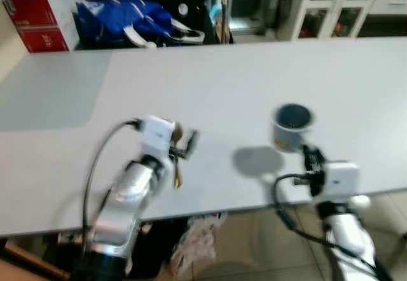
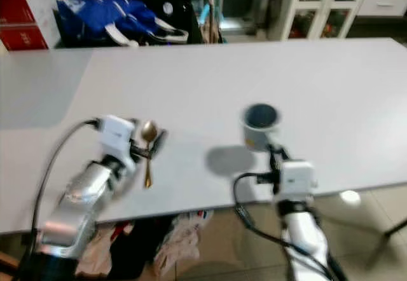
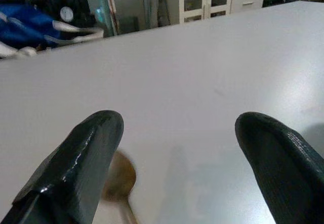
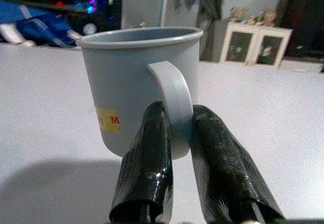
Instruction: Setting the table
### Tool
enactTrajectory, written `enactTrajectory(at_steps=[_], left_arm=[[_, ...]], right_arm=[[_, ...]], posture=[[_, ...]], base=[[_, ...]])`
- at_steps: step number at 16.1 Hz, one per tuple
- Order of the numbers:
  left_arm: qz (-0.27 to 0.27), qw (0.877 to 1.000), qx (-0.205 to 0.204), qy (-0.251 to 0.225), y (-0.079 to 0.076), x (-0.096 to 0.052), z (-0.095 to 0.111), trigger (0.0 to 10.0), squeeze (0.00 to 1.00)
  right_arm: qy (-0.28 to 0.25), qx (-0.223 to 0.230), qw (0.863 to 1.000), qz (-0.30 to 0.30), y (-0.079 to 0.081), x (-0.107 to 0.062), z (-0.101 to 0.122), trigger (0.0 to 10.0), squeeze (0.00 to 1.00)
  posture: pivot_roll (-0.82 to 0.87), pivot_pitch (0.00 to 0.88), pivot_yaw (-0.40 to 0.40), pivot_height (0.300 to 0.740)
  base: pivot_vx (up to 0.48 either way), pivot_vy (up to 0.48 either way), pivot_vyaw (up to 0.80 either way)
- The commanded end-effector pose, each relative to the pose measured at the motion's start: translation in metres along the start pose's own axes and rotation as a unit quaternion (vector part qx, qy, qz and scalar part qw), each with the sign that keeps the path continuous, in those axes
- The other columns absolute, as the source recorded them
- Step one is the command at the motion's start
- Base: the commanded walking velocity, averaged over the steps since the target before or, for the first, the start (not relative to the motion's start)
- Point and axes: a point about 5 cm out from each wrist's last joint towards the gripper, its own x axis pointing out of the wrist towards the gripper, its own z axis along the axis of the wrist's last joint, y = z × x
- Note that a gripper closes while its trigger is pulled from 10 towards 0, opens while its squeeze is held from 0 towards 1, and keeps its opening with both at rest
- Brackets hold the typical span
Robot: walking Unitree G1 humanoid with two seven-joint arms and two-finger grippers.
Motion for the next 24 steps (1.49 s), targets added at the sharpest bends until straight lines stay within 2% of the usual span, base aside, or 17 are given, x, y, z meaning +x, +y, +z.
enactTrajectory(at_steps=[1, 3, 9, 11, 16, 17, 24], left_arm=[[0.007, 1.0, 0.018, -0.011, 0.009, -0.003, 0.007, 10.0, 0.0], [-0.006, 0.999, 0.035, -0.016, 0.005, -0.004, 0.009, 10.0, 0.0], [-0.012, 0.999, 0.029, -0.022, 0.002, -0.002, 0.011, 10.0, 0.0], [-0.01, 0.999, 0.018, -0.025, 0.003, -0.003, 0.011, 10.0, 0.0], [-0.006, 0.999, 0.016, -0.027, 0.004, -0.002, 0.012, 10.0, 0.0], [-0.005, 0.999, 0.015, -0.028, 0.004, -0.002, 0.012, 10.0, 0.0], [-0.005, 0.999, 0.015, -0.028, 0.004, -0.002, 0.012, 10.0, 0.0]], right_arm=[[-0.019, 0.009, 1.0, 0.007, 0.008, 0.004, 0.008, 0.0, 0.02], [-0.017, 0.009, 1.0, 0.007, 0.008, 0.003, 0.007, 0.0, 0.02], [-0.023, 0.008, 1.0, 0.013, 0.009, 0.01, 0.01, 0.0, 0.01], [-0.021, 0.009, 1.0, 0.012, 0.008, 0.014, 0.01, 0.0, 0.0], [-0.029, 0.036, 0.999, 0.013, 0.009, 0.04, 0.019, 0.0, 0.0], [-0.027, 0.042, 0.999, 0.0, 0.004, 0.045, 0.019, 0.0, 0.0], [-0.027, 0.042, 0.999, 0.0, 0.004, 0.045, 0.019, 0.0, 0.0]], posture=[[-0.07, 0.0, 0.019, 0.74], [-0.07, 0.0, 0.018, 0.74], [-0.07, 0.0, 0.015, 0.74], [-0.07, 0.0, 0.016, 0.74], [-0.06, 0.0, 0.016, 0.74], [-0.06, 0.0, 0.014, 0.74], [-0.06, 0.0, 0.014, 0.74]], base=[[0.368, -0.307, 0.0], [0.323, -0.345, 0.0], [0.277, -0.389, 0.0], [0.0, 0.0, 0.0], [0.0, 0.0, 0.0], [0.0, 0.0, 0.0], [0.0, 0.0, 0.0]])
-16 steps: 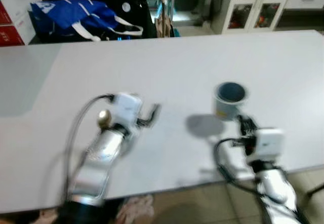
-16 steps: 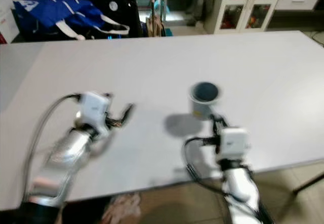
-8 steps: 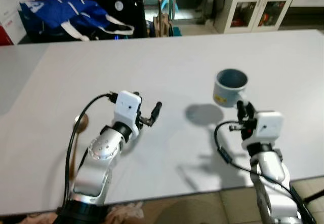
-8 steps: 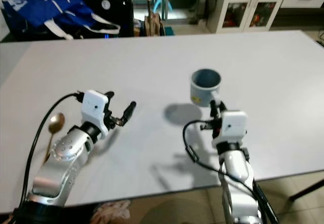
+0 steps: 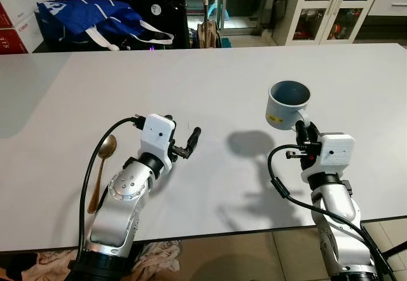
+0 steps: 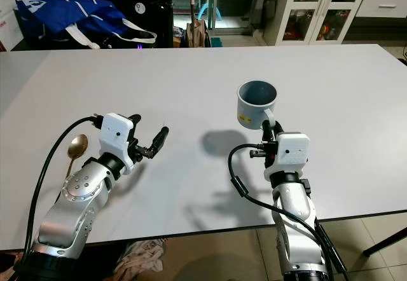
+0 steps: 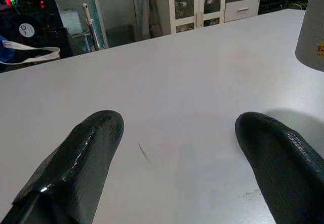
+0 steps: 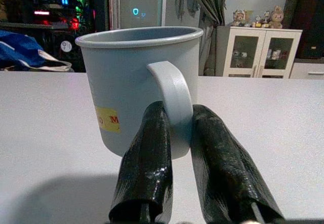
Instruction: Setting the table
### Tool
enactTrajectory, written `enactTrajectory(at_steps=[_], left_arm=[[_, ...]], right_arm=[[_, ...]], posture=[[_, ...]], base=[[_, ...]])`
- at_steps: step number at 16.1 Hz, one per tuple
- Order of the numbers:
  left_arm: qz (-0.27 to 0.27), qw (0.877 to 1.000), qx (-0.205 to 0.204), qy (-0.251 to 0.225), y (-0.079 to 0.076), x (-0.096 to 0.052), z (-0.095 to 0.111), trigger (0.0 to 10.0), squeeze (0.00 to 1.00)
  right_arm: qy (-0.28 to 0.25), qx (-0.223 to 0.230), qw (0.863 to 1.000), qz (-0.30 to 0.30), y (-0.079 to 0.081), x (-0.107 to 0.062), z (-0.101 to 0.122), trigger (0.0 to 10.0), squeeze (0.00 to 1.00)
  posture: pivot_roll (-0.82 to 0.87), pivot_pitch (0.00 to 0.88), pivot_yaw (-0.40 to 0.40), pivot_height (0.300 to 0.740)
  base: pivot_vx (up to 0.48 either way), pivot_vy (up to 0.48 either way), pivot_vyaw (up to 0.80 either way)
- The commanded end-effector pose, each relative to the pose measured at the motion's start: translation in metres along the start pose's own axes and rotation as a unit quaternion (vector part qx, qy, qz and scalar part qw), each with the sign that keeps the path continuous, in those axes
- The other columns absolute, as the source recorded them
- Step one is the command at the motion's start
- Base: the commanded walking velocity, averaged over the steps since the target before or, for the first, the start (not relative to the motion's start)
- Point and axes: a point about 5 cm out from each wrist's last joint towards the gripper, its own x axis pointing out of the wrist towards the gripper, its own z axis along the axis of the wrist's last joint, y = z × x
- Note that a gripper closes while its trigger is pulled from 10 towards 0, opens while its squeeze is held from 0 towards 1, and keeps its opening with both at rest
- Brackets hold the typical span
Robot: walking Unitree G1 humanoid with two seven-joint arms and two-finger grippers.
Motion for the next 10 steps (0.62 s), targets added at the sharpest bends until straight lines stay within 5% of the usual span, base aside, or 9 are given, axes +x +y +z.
enactTrajectory(at_steps=[1, 9, 10], left_arm=[[0.005, 1.0, 0.002, -0.007, 0.003, 0.0, 0.004, 10.0, 0.0], [0.005, 1.0, 0.002, -0.007, 0.003, 0.0, 0.004, 10.0, 0.0], [0.01, 0.999, -0.034, 0.01, 0.009, -0.007, 0.005, 10.0, 0.0]], right_arm=[[0.001, 0.006, 1.0, -0.006, -0.002, 0.001, 0.001, 0.0, 0.0], [0.001, 0.006, 1.0, -0.006, -0.002, 0.001, 0.001, 0.0, 0.0], [0.05, 0.021, 0.998, -0.018, -0.008, 0.019, -0.022, 10.0, 0.0]], posture=[[-0.06, 0.0, 0.014, 0.74], [-0.06, 0.0, 0.014, 0.74], [0.04, 0.006, 0.02, 0.74]], base=[[0.0, 0.0, 0.0], [0.0, 0.0, 0.0], [0.0, 0.0, 0.0]])
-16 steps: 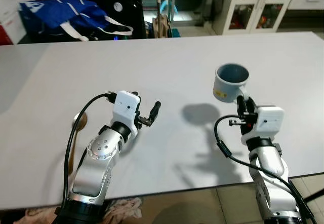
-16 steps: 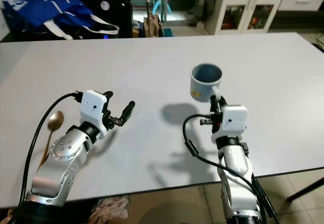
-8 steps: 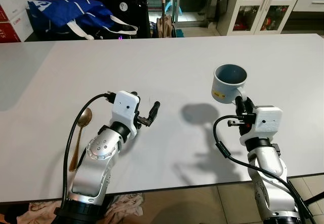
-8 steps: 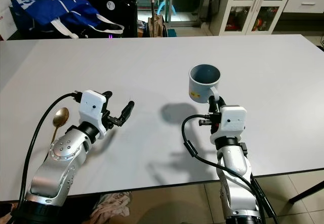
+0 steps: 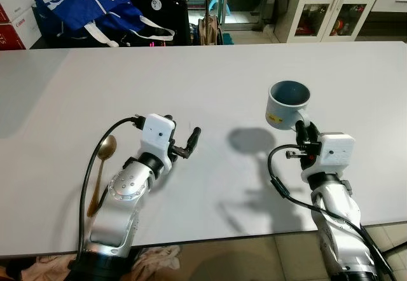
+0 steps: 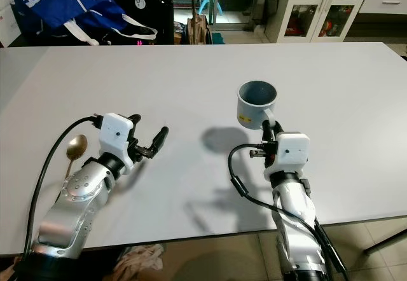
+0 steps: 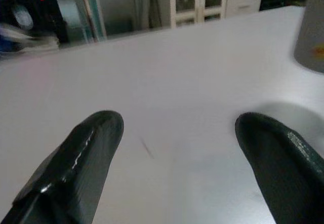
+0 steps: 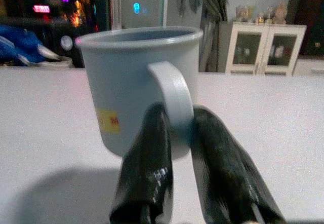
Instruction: Setting the table
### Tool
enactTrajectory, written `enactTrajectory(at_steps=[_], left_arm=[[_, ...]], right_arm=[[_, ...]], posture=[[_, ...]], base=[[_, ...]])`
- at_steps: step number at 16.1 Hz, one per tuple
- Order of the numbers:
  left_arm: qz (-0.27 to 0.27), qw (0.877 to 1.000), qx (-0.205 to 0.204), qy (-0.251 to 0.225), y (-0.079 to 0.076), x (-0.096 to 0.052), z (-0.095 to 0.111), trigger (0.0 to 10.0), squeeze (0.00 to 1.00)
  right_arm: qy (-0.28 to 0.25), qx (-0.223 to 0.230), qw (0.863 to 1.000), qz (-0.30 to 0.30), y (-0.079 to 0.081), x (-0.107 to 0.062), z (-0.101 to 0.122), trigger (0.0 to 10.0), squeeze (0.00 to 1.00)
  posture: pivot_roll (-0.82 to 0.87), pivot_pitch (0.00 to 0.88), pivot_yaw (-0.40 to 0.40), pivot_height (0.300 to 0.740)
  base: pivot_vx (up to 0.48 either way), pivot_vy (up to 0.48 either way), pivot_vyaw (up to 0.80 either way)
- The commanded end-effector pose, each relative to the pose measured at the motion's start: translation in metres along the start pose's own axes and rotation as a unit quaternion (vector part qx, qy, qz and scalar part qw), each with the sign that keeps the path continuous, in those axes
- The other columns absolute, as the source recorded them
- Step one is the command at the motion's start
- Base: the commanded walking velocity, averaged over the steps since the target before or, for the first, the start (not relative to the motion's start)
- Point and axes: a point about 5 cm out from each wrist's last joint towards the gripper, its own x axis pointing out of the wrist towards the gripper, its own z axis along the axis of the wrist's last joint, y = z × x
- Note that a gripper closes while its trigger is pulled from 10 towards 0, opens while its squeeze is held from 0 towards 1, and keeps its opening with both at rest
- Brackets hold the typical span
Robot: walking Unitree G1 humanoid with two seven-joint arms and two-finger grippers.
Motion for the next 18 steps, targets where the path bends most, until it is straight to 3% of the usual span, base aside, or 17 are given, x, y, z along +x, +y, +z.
enactTrajectory(at_steps=[1, 2, 6, 12, 13, 18], left_arm=[[-0.013, 0.999, -0.043, 0.017, 0.005, -0.007, 0.005, 10.0, 0.0], [-0.038, 0.998, -0.051, 0.026, 0.001, -0.009, 0.005, 10.0, 0.0], [-0.171, 0.984, 0.001, 0.051, -0.03, -0.016, 0.006, 10.0, 0.0], [-0.218, 0.975, -0.032, 0.04, -0.039, -0.017, 0.027, 10.0, 0.0], [-0.237, 0.968, -0.057, 0.058, -0.042, -0.02, 0.024, 10.0, 0.0], [-0.237, 0.967, -0.065, 0.064, -0.042, -0.02, 0.023, 10.0, 0.0]], right_arm=[[0.063, 0.02, 0.998, -0.023, -0.012, 0.006, -0.024, 10.0, 0.0], [0.075, 0.022, 0.997, -0.023, -0.012, 0.009, -0.028, 10.0, 0.0], [0.082, 0.014, 0.996, -0.017, -0.01, 0.014, -0.033, 10.0, 0.0], [0.096, 0.018, 0.995, -0.009, -0.004, 0.02, -0.042, 10.0, 0.0], [0.102, 0.022, 0.995, -0.003, -0.002, 0.02, -0.045, 10.0, 1.0], [0.108, 0.023, 0.994, 0.006, 0.002, 0.02, -0.048, 10.0, 1.0]], posture=[[0.04, 0.005, 0.019, 0.74], [0.04, 0.001, 0.017, 0.74], [0.04, 0.0, 0.01, 0.74], [0.06, 0.009, 0.011, 0.74], [0.06, 0.012, 0.009, 0.74], [0.06, 0.021, 0.008, 0.74]], base=[[0.0, 0.0, 0.0], [0.0, 0.0, 0.0], [0.0, 0.0, 0.0], [0.0, 0.0, 0.0], [0.0, 0.0, 0.0], [0.0, 0.0, 0.0]])
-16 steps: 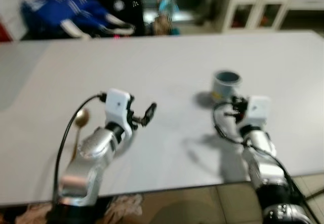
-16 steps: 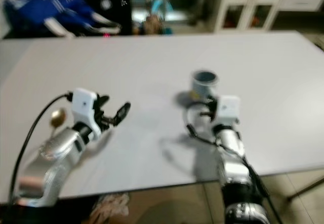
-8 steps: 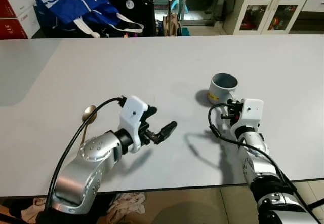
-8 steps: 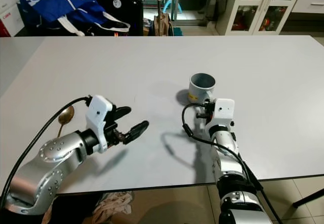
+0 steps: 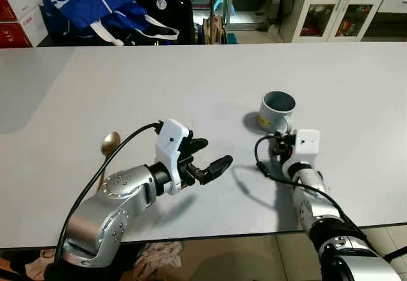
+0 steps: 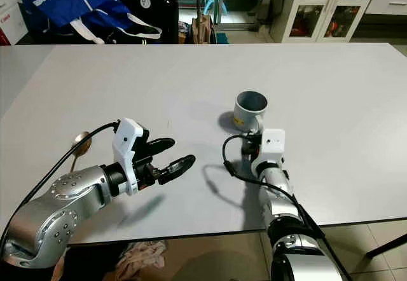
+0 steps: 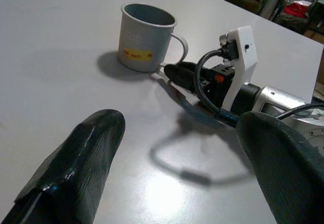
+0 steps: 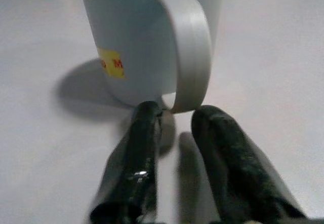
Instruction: Setting the table
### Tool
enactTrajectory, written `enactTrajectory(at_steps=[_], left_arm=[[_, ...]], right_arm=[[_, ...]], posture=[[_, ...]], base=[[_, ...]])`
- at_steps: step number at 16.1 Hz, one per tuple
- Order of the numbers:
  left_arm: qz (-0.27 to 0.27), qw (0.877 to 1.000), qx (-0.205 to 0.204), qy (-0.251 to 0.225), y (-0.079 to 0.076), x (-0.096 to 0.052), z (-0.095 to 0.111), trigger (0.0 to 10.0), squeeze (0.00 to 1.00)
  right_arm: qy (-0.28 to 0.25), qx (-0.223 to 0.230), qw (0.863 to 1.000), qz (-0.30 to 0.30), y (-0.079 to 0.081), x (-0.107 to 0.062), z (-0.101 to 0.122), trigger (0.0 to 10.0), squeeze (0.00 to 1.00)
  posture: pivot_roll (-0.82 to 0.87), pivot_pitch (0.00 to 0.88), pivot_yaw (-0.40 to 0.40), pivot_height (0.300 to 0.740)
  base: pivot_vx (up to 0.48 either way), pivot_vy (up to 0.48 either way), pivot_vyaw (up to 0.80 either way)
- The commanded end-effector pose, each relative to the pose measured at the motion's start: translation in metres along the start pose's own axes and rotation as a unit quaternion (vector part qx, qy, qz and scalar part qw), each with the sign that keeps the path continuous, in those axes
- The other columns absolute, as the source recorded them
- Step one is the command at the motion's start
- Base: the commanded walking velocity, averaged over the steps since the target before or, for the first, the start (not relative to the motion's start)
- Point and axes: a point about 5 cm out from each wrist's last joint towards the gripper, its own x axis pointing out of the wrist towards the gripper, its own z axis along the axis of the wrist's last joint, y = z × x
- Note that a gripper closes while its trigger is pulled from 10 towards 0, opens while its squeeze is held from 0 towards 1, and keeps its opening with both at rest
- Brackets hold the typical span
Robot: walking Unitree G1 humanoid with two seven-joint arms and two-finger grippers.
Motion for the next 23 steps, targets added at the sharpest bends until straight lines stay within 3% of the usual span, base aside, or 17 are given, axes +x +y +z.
enactTrajectory(at_steps=[1, 2, 4, 7, 12, 23], left_arm=[[0.001, 1.0, 0.015, -0.003, 0.0, -0.002, 0.004, 10.0, 0.0], [0.003, 1.0, 0.02, -0.007, 0.0, -0.002, 0.004, 10.0, 0.0], [0.049, 0.994, 0.083, -0.044, 0.009, -0.001, 0.006, 10.0, 0.0], [0.043, 0.989, 0.125, -0.058, 0.007, 0.004, -0.01, 10.0, 0.0], [-0.008, 0.988, 0.15, -0.022, 0.004, 0.018, -0.035, 10.0, 0.0], [0.013, 0.987, 0.155, -0.039, 0.009, 0.022, -0.034, 10.0, 0.0]], right_arm=[[-0.002, 0.0, 1.0, 0.003, 0.001, 0.001, 0.001, 10.0, 1.0], [-0.003, 0.001, 1.0, 0.004, 0.002, 0.001, 0.0, 10.0, 1.0], [-0.004, 0.003, 1.0, 0.004, 0.003, 0.001, 0.001, 10.0, 1.0], [-0.006, 0.0, 1.0, 0.004, 0.004, 0.002, 0.001, 10.0, 1.0], [-0.02, -0.021, 1.0, 0.009, 0.004, 0.006, 0.009, 10.0, 1.0], [-0.02, -0.012, 1.0, 0.004, 0.005, 0.007, 0.008, 10.0, 1.0]], posture=[[0.06, 0.023, 0.01, 0.74], [0.06, 0.023, 0.01, 0.74], [0.06, 0.026, 0.012, 0.74], [0.05, 0.03, -0.001, 0.74], [0.05, 0.039, 0.0, 0.74], [0.05, 0.038, -0.001, 0.74]], base=[[0.0, 0.0, 0.0], [0.0, 0.0, 0.0], [0.0, 0.0, 0.0], [0.0, 0.0, 0.0], [0.0, 0.0, 0.0], [0.0, 0.0, 0.0]])
